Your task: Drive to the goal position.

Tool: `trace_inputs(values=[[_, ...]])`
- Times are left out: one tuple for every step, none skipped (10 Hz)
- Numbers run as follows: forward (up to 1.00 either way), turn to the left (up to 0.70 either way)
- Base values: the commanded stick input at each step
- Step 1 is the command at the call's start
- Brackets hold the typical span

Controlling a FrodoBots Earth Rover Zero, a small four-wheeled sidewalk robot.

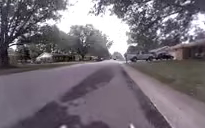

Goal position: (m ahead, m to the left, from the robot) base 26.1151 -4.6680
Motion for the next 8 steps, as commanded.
trace_inputs(values=[[1.0,0.0],[1.0,-0.01],[1.0,-0.19],[1.0,-0.4],[1.0,-0.4],[1.0,-0.38],[1.0,0.0],[1.0,0.0]])
